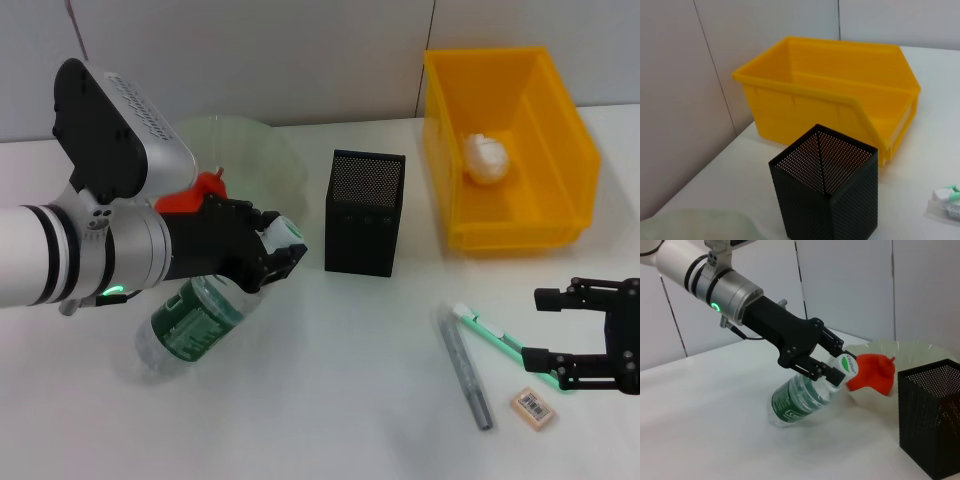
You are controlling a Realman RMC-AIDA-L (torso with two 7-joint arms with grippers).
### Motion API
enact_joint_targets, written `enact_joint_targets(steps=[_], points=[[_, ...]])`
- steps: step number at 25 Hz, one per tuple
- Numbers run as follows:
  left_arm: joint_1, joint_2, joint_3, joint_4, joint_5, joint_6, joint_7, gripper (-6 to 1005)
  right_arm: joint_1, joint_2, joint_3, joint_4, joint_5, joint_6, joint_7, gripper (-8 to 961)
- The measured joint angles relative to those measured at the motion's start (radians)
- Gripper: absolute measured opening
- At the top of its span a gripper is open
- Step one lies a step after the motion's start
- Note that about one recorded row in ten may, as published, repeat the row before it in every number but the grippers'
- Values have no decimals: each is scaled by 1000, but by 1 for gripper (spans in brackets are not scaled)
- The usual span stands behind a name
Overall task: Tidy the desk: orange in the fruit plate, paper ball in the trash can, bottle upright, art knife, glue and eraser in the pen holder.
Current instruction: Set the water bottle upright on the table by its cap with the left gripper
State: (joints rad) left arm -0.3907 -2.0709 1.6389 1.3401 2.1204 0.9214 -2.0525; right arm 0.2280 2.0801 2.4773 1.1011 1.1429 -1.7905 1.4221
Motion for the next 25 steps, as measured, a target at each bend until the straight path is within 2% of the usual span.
enact_joint_targets(steps=[25], points=[[0, 0, -26, 10, -60, -12, 13, 445, 6, 0, -4, -5, 0, 8, 1, 765]])
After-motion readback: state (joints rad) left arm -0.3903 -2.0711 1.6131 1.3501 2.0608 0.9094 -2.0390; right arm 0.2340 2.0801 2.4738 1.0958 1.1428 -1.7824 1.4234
